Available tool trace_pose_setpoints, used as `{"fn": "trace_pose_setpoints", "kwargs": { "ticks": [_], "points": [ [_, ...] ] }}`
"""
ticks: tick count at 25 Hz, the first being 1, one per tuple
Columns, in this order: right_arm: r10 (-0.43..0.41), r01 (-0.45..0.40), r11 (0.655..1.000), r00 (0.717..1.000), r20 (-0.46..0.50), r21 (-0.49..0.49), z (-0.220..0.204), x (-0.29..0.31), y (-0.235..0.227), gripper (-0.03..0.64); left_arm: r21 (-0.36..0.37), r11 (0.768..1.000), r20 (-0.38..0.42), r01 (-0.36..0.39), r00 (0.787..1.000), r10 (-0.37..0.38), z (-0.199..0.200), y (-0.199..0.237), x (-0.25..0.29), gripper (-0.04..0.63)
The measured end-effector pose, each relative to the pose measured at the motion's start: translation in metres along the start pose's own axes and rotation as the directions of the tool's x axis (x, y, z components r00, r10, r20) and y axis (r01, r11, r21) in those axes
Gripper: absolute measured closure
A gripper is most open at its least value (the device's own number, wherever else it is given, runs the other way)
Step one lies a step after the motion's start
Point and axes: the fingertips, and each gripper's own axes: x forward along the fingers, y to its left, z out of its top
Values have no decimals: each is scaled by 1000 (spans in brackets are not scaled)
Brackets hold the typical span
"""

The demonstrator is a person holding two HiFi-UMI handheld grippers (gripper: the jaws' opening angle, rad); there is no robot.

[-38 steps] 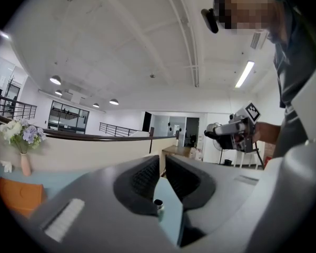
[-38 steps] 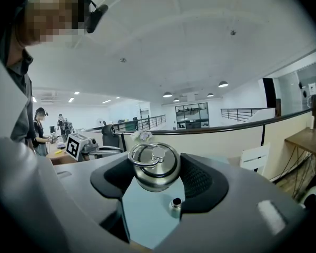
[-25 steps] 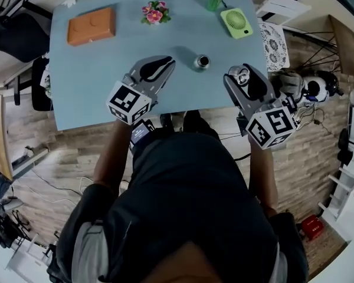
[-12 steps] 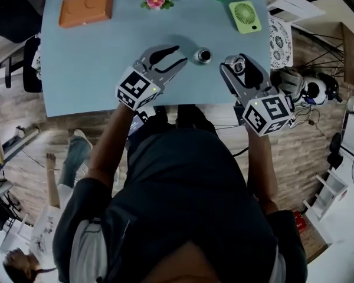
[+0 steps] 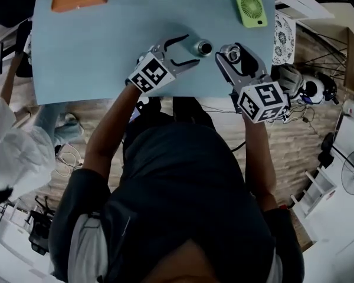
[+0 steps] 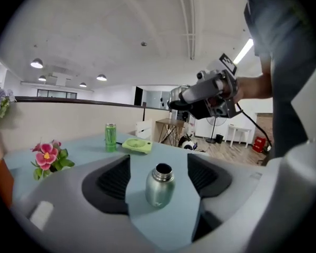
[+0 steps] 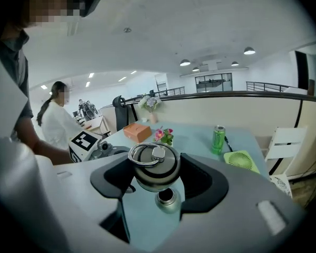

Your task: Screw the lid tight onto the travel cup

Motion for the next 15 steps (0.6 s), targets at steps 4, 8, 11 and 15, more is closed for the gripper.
{"fn": "trace_pose_setpoints", "kwargs": {
  "ticks": [4, 8, 11, 15],
  "points": [
    [13, -14, 999, 999, -34, -32, -14, 12, -3, 351, 12, 1000, -38, 5, 999, -5, -21, -1, 21, 199],
    [26, -30, 998, 998, -64, -58, -27, 23, -7, 351, 17, 1000, -86, -1, 996, 2, -41, 0, 38, 184],
    [37, -44, 996, 996, -84, -81, -37, 33, -10, 351, 22, 1000, -98, 0, 995, 2, -53, 1, 49, 176],
    [53, -65, 992, 992, -113, -111, -50, 45, -12, 351, 34, 999, -108, 3, 994, 0, -64, 0, 61, 170]
  ]
}}
